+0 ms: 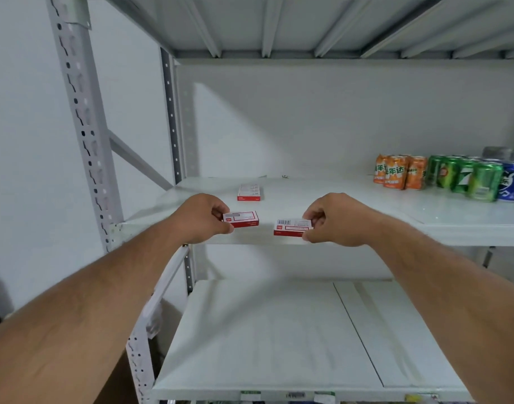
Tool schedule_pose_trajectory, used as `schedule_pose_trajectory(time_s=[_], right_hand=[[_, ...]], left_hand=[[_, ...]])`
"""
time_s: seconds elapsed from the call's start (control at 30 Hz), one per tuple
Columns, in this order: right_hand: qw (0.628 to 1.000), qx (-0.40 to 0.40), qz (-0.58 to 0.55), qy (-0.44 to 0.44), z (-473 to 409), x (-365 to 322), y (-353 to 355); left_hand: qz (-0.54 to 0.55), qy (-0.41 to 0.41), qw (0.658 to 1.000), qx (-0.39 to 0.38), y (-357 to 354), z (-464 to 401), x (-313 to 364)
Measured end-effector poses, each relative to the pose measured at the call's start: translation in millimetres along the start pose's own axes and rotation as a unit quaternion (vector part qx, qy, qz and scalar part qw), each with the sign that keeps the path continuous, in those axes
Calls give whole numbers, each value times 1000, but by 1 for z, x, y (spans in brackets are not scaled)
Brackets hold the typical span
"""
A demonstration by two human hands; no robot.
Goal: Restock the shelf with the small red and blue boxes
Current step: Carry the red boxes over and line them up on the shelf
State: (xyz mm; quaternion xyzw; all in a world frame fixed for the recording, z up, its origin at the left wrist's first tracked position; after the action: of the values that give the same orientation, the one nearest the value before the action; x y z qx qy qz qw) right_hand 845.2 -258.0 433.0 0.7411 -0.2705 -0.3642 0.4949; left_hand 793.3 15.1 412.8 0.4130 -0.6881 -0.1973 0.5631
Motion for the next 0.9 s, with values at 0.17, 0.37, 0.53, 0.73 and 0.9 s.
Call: schedule_pose_trajectory(time_s=[0.17, 0.37, 0.53, 0.73, 0.9], right_hand=[[999, -8, -35, 23, -44, 17, -3], [998, -19, -52, 41, -96, 37, -5], [996, -44, -57, 49, -124, 44, -13], [995, -59, -67, 45, -144, 47, -20], [996, -62, -64, 29, -152, 46, -23]], left_hand=[[-18, 8, 1000, -8, -3, -45, -5], [-22, 30, 999, -16, -8, -89, -10], [-31, 39, 998, -25, -17, -112, -17], [-37, 35, 998, -37, -26, -136, -24], [-50, 19, 997, -53, -33, -154, -28]])
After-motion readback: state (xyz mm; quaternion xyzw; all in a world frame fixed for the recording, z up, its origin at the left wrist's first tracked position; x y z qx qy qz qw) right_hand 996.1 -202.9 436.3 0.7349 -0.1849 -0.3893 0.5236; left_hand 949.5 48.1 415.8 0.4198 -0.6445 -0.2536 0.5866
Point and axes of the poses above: each hand's wrist, its own z-axis away from the middle knuckle, its own y-axis out of the back of the hand, x = y × z, the point moved 3 cm from there along -z, towards the middle knuckle, and after that the axes turned 2 degrees about z, right-handed, at the moved point
